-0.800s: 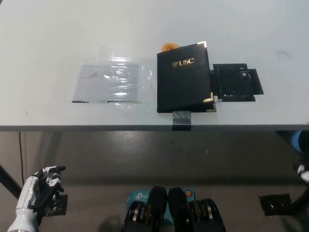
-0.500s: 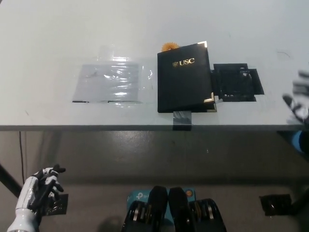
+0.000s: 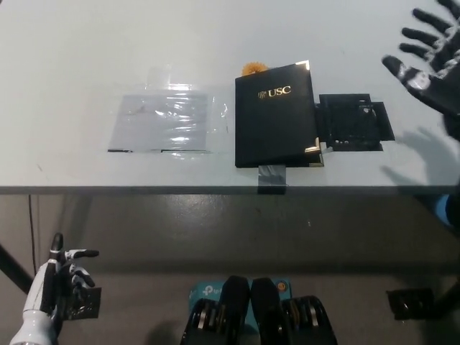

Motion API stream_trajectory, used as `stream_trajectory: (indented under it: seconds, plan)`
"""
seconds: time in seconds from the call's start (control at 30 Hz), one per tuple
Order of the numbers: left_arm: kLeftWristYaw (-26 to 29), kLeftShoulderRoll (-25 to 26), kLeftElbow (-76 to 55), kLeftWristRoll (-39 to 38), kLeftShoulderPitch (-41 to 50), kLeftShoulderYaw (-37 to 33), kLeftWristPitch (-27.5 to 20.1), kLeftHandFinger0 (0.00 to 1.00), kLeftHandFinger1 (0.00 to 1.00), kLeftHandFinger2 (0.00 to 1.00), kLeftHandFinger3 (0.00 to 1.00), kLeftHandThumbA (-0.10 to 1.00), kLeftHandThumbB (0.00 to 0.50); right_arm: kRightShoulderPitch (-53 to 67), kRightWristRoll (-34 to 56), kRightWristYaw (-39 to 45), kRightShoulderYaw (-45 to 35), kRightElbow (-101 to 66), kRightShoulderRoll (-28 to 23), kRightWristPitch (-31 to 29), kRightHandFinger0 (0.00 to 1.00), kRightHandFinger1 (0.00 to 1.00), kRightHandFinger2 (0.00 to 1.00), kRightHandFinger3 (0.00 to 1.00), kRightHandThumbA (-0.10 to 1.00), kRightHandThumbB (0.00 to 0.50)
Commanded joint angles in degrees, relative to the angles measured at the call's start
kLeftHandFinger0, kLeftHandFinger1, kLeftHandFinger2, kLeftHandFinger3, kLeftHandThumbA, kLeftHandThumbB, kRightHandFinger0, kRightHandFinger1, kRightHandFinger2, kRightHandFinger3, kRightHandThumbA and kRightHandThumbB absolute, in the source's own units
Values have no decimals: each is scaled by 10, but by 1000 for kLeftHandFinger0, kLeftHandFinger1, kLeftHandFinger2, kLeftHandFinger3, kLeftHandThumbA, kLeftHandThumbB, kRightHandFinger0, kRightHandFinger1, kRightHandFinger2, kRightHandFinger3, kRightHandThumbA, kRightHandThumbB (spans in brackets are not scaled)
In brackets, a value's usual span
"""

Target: The robot uses its right hand to push the cover of the diary kept in the middle of the desk towards the left to open it

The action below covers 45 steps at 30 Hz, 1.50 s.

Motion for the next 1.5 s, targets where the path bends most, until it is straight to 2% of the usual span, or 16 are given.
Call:
stream_trajectory:
  seconds: [0.0,0.03,0.1,0.23,0.3,0.37,0.47,0.6,0.7,0.77,0.93,1.03,1.1,1.23,1.3,1.47]
  plan:
    - [-3,9,-7,2,-3,-1,-19,99,159,224,537,1000,500,-30,42,-37,-24,47,33,24,961,1000,1000,1000,1000,198]
    - [-3,7,-8,1,0,-1,-21,99,160,226,536,1000,500,-32,47,-41,-32,66,48,24,1000,1000,1000,1000,1000,196]
    - [-9,4,-6,-11,-2,3,-25,103,170,232,539,1000,495,-37,46,-47,-44,95,71,20,1000,1000,1000,1000,1000,218]
    - [-1,-2,-12,-9,-5,3,-17,58,139,228,517,1000,500,-47,56,-62,-67,154,115,-10,1000,1000,1000,1000,1000,211]
    - [-1,-2,-9,-5,-6,1,-23,72,165,237,508,1000,500,-51,56,-68,-74,171,129,-16,1000,1000,1000,1000,1000,250]
    - [-1,-2,-8,-7,-7,2,-20,63,159,222,494,1000,500,-53,55,-71,-82,194,147,-34,1000,1000,1000,1000,1000,264]
    - [-5,0,-5,-6,-9,-1,-29,71,154,226,493,1000,500,-54,58,-76,-92,204,161,-39,1000,1000,1000,1000,1000,230]
    - [-3,-3,-7,-9,-9,2,-21,73,164,263,509,1000,500,-52,49,-78,-90,215,164,-51,1000,1000,1000,1000,1000,223]
    - [-4,-2,-5,-9,-9,1,-25,69,161,262,506,1000,495,-51,53,-86,-97,223,171,-58,1000,1000,1000,1000,1000,241]
    - [1,-2,-6,0,-9,-2,-26,64,145,223,480,1000,500,-44,49,-85,-93,224,172,-65,1000,1000,1000,1000,1000,213]
    - [-1,-6,-1,-4,-9,-2,-33,44,132,229,523,1000,480,-35,45,-79,-86,227,170,-82,1000,1000,1000,1000,1000,212]
    - [1,-8,-10,-6,-7,0,-23,44,145,242,497,1000,500,-29,49,-74,-85,226,170,-85,1000,1000,1000,1000,1000,208]
    - [-1,-7,-7,-7,-8,1,-27,48,155,249,503,1000,495,-25,47,-76,-83,229,170,-87,1000,1000,1000,1000,1000,223]
    - [-1,-7,-9,-7,-12,0,-29,20,137,227,521,1000,485,-15,52,-72,-83,231,174,-92,1000,1000,1000,1000,1000,209]
    - [-4,-8,-8,-11,-12,1,-31,12,129,214,488,1000,492,-13,58,-69,-84,240,179,-98,1000,1000,1000,1000,1000,199]
    - [0,-7,-12,-5,-12,0,-23,36,145,231,510,1000,500,-10,72,-66,-89,254,194,-110,1000,1000,1000,1000,1000,197]
